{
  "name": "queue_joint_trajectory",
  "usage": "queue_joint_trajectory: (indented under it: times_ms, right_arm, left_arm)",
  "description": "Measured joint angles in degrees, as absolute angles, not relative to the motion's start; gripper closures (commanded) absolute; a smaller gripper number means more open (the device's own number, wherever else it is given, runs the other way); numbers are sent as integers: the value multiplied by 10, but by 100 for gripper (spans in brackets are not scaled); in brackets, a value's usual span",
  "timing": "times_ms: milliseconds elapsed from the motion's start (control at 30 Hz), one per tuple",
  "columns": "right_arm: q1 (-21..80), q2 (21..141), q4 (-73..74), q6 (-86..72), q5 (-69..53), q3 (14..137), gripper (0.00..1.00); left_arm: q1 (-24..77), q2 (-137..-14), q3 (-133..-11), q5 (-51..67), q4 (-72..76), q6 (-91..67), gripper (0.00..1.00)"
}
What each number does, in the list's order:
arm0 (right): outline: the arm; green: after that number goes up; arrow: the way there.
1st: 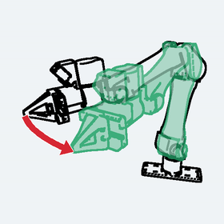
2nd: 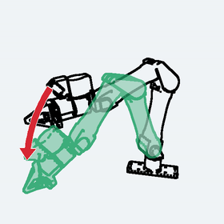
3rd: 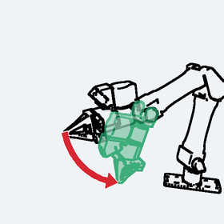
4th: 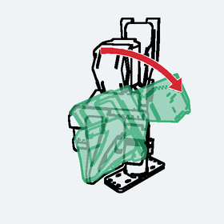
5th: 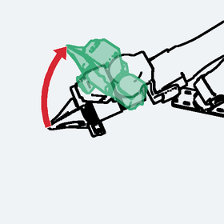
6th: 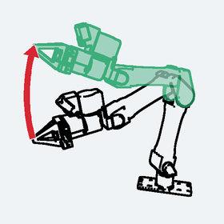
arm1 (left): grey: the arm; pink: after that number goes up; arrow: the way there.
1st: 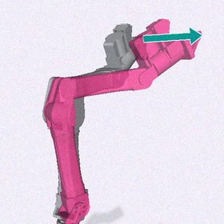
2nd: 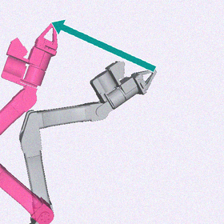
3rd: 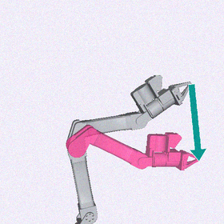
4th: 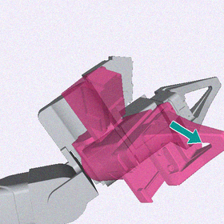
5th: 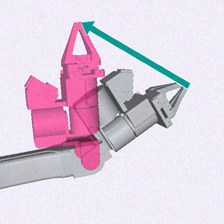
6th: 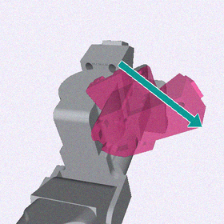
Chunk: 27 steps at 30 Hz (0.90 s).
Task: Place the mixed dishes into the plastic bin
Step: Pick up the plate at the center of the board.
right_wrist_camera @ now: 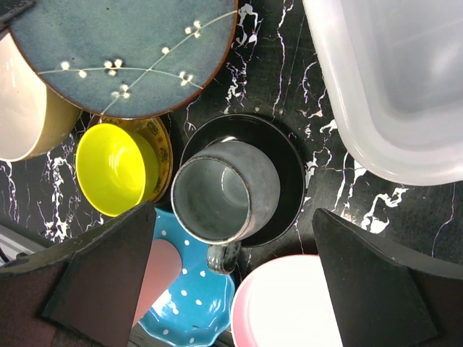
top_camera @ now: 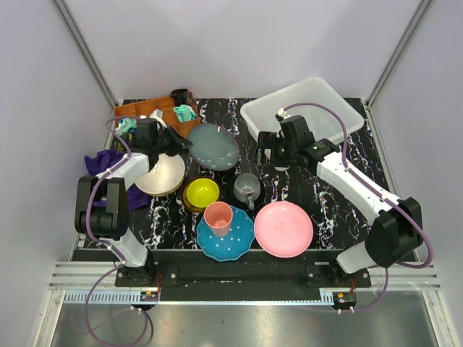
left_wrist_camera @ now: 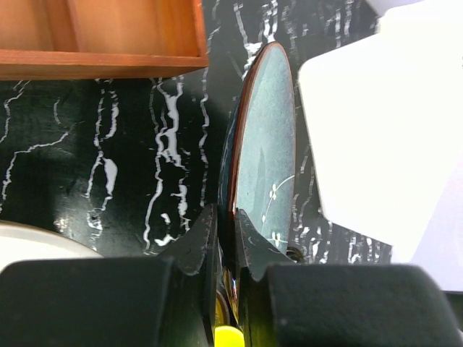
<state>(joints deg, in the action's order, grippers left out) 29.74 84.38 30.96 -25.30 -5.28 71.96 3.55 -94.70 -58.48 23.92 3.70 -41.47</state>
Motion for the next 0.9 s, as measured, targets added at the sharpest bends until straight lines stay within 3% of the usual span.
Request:
queue_joint_trajectory:
  times_ms: [433,900]
  right_arm:
    - [296,844,271,-258,-60,702,0]
    - [241,844,120,-326,-196,637,0]
  left_arm:
    - [15,-864,-585,243,17,-419,100]
    - [-28,-780,-585,276,-6,-441,100]
